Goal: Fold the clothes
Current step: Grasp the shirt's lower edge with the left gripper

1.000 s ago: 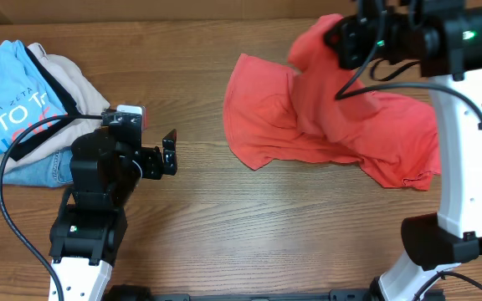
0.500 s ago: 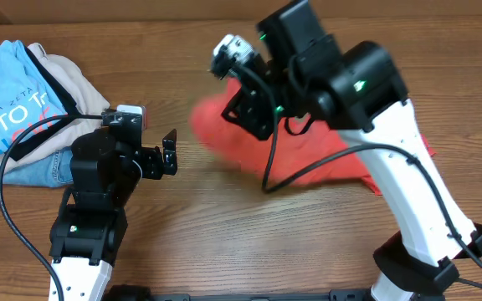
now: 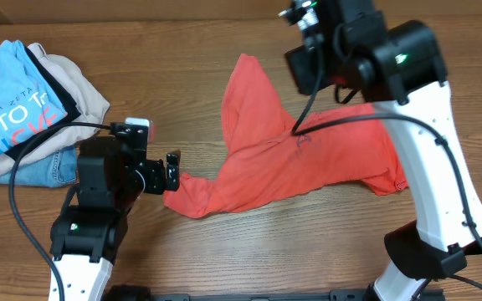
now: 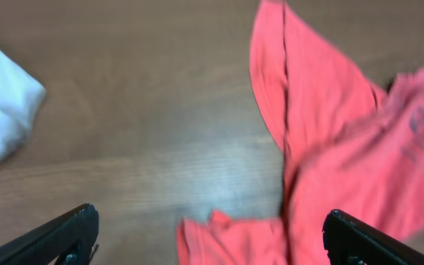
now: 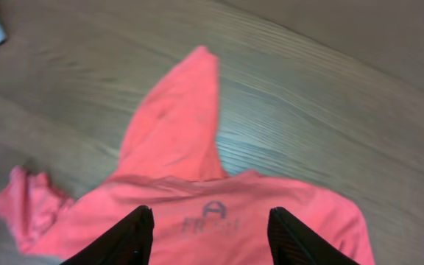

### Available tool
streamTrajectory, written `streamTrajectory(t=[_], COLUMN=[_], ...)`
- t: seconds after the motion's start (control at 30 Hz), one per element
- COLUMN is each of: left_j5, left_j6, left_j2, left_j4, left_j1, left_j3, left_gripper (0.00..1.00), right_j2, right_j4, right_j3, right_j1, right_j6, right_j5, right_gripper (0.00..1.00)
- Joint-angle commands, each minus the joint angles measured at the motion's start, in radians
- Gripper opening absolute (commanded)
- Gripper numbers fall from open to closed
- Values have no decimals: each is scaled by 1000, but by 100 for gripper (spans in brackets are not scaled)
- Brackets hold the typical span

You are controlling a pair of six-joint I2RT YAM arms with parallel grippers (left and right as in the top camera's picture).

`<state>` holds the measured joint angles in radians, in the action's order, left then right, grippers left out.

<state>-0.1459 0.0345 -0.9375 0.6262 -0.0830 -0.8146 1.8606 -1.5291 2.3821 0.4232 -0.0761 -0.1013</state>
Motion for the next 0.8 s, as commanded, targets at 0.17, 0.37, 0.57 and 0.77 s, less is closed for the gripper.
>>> streamTrajectory(t=[0.17, 0.37, 0.57, 0.77], left_j5=[-48, 23, 6, -24], left_j6=[-18, -20, -5, -5], left_j2=[-185, -357, -490, -591], left_j4=[66, 45, 3, -29], left_j1=[-131, -293, -328, -339], left_j3=[-23, -23, -23, -23], left_gripper=[100, 100, 100, 79], right_j2=[-19, -19, -19, -19], right_j4=[5, 0, 0, 1], right_j3=[14, 13, 13, 13], right_j1=[-96, -127, -131, -131], right_j6=[81, 81, 81, 81], right_j5=[-5, 23, 25, 25], right_gripper=[58, 59, 59, 59])
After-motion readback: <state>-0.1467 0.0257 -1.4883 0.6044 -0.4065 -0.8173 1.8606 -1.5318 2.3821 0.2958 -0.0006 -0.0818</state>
